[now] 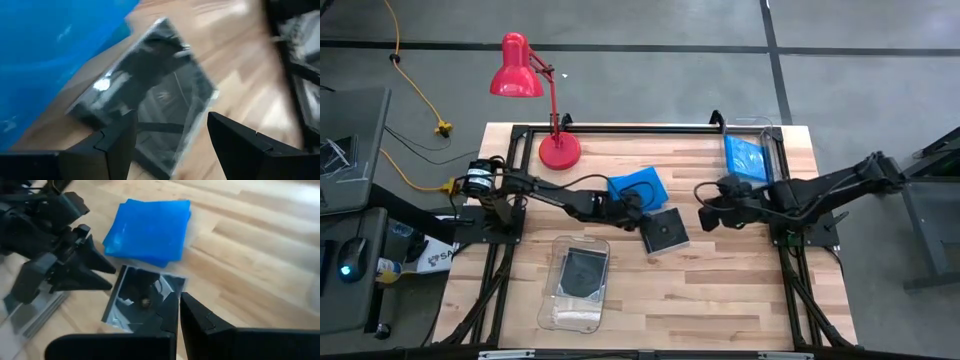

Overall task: Pick & place jewel cases by type
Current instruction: Put the black cd case into the bottom transparent bin

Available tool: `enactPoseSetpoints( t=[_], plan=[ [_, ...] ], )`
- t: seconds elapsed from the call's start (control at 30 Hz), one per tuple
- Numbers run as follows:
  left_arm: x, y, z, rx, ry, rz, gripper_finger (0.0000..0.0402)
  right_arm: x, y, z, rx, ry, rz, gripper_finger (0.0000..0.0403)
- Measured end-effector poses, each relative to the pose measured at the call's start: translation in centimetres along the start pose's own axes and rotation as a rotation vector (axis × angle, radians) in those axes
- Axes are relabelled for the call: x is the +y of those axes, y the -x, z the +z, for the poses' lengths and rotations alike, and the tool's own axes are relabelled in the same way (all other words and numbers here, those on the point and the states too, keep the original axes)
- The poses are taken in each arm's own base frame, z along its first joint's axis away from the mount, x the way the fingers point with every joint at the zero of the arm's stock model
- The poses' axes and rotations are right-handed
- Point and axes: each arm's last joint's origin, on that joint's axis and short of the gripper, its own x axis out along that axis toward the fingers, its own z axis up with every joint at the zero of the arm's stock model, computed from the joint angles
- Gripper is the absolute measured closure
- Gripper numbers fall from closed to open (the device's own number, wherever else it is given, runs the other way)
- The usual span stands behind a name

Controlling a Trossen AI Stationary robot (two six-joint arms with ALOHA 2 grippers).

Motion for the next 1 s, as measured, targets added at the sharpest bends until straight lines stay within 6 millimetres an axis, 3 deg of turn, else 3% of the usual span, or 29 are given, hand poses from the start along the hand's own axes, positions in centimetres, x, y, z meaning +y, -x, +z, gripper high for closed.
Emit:
enactPoseSetpoints(
  t=[0.37, 0.67, 1.0],
  plan=[
    [0.1, 0.5, -2.4, -0.013, 0.126, 0.100, 0.0163, -1.7, -2.5, -3.1, 0.032, -0.030, 0.085, 0.0403],
    [0.6, 0.9, -4.0, -0.009, 0.184, 0.198, 0.0163, -2.2, -3.0, -3.5, 0.009, -0.039, 0.056, 0.0403],
    [0.9, -1.1, -4.5, -0.004, 0.222, 0.177, 0.0163, -2.2, -3.1, -3.4, -0.013, -0.053, 0.045, 0.0403]
  ],
)
